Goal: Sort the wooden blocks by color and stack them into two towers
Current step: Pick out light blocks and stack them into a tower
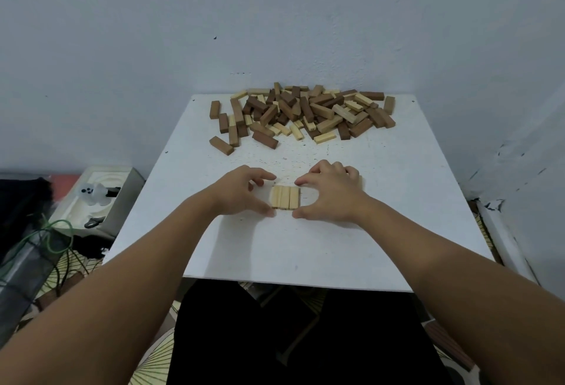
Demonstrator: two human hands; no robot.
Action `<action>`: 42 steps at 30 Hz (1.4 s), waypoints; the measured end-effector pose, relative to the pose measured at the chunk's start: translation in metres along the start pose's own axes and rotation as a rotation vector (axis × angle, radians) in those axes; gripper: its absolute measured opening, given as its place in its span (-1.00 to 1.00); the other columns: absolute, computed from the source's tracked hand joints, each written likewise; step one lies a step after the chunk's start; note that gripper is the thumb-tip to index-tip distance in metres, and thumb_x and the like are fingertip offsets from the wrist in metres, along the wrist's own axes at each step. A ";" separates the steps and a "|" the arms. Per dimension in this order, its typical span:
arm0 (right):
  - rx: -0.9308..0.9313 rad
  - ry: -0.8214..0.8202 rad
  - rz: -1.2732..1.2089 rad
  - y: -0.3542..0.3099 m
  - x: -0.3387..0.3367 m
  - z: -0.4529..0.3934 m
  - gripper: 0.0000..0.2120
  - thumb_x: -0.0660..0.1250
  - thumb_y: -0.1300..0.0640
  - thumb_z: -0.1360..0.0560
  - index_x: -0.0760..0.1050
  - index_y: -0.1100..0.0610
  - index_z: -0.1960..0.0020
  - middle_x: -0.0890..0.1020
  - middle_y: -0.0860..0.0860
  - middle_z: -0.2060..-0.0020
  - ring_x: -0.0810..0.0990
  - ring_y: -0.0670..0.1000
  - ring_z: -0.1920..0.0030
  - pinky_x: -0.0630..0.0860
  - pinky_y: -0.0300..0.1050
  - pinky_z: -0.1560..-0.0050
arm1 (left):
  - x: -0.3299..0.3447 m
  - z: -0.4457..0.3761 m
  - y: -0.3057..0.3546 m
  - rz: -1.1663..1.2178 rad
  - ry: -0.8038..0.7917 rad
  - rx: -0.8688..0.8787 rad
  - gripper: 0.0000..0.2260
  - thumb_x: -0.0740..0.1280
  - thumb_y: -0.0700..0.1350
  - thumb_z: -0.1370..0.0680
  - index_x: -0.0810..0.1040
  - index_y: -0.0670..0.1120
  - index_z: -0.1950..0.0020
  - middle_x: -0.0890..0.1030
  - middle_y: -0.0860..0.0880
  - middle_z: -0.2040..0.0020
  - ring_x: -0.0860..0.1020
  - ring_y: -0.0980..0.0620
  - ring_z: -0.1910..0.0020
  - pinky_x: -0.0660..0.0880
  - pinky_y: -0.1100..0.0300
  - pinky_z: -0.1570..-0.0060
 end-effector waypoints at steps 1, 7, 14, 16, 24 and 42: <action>-0.001 0.000 0.001 -0.001 0.000 -0.002 -0.33 0.41 -0.43 -0.34 0.44 -0.29 -0.41 0.37 -0.14 -0.29 0.28 -0.02 -0.37 0.09 0.08 -0.41 | 0.001 -0.001 0.000 -0.013 0.009 0.014 -0.32 0.70 0.08 -0.31 0.55 0.22 -0.39 0.47 0.13 -0.17 0.48 0.08 -0.16 0.47 0.15 -0.20; -0.006 -0.018 0.020 -0.006 0.003 -0.010 -0.38 0.41 -0.43 -0.36 0.48 -0.29 -0.38 0.46 -0.18 -0.25 0.34 -0.04 -0.32 0.12 0.09 -0.32 | 0.006 -0.006 -0.002 -0.053 0.051 0.061 -0.44 0.69 0.09 -0.30 0.64 0.24 -0.26 0.48 0.08 -0.13 0.49 0.08 -0.09 0.51 0.13 -0.16; -0.012 0.009 -0.005 -0.005 0.004 -0.009 -0.40 0.40 -0.42 -0.35 0.50 -0.29 -0.35 0.49 -0.26 -0.11 0.39 -0.13 -0.22 0.13 0.03 -0.22 | 0.009 -0.009 -0.004 -0.029 0.068 0.078 -0.42 0.70 0.12 -0.27 0.64 0.25 -0.26 0.46 0.09 -0.11 0.48 0.10 -0.06 0.47 0.20 -0.08; -0.016 0.013 -0.019 -0.006 0.003 -0.009 -0.42 0.41 -0.41 -0.35 0.51 -0.29 -0.33 0.50 -0.26 -0.08 0.39 -0.15 -0.19 0.14 0.02 -0.19 | 0.009 -0.009 -0.004 -0.027 0.068 0.079 -0.41 0.70 0.12 -0.27 0.65 0.24 -0.27 0.45 0.10 -0.10 0.48 0.11 -0.05 0.45 0.23 -0.04; -0.024 0.038 -0.037 -0.008 0.003 -0.009 -0.44 0.41 -0.42 -0.32 0.55 -0.28 -0.28 0.51 -0.25 -0.02 0.43 -0.19 -0.11 0.14 0.01 -0.14 | 0.010 -0.010 -0.004 -0.031 0.063 0.084 -0.45 0.69 0.13 -0.30 0.64 0.27 -0.26 0.44 0.09 -0.10 0.48 0.10 -0.05 0.48 0.20 -0.09; -0.028 0.047 -0.141 -0.075 0.028 -0.039 -0.54 0.43 -0.30 -0.37 0.54 -0.25 -0.25 0.47 -0.19 -0.02 0.39 -0.07 -0.17 0.12 0.01 -0.17 | -0.028 0.008 -0.055 0.003 0.083 -0.008 -0.55 0.65 0.09 -0.36 0.62 0.31 -0.20 0.48 0.03 0.01 0.48 0.07 0.05 0.38 0.24 0.07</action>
Point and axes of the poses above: each hand's wrist, its own z-axis away from the middle knuckle, its own x-axis out of the palm, y = z × x, the point moved 2 cm from there along -z, towards the middle knuckle
